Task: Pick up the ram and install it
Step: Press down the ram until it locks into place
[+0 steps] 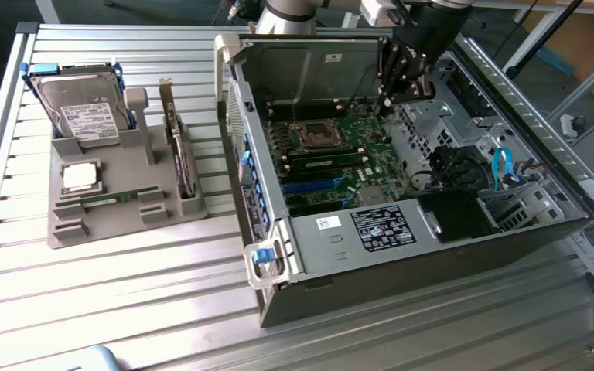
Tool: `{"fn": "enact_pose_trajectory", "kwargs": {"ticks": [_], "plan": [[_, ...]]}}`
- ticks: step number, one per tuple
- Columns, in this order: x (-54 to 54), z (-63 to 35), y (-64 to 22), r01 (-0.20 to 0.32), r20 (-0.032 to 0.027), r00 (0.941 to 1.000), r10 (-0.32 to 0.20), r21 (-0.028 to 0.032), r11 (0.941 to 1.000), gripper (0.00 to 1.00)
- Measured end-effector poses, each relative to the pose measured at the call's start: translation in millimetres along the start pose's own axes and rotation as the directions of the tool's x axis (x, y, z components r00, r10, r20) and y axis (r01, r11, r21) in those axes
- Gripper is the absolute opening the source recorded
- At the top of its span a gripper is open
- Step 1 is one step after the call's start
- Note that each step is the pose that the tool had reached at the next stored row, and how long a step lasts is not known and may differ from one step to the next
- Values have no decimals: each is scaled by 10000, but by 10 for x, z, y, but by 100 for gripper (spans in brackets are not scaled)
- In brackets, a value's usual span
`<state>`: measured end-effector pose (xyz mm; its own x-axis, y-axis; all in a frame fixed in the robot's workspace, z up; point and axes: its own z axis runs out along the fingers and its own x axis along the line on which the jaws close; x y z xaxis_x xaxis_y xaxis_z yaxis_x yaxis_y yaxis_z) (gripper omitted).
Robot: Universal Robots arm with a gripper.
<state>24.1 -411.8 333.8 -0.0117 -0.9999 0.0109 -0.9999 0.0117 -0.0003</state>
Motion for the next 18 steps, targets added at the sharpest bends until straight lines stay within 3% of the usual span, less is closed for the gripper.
{"fn": "enact_pose_trajectory", "kwargs": {"ticks": [4,10,18], "plan": [[-1,0,-47,0,-1,10000,0,0,10000,11],[0,1,-46,-1,-1,10000,1,0,10000,11],[-2,76,-49,-1,4,10000,1,0,10000,11]]}}
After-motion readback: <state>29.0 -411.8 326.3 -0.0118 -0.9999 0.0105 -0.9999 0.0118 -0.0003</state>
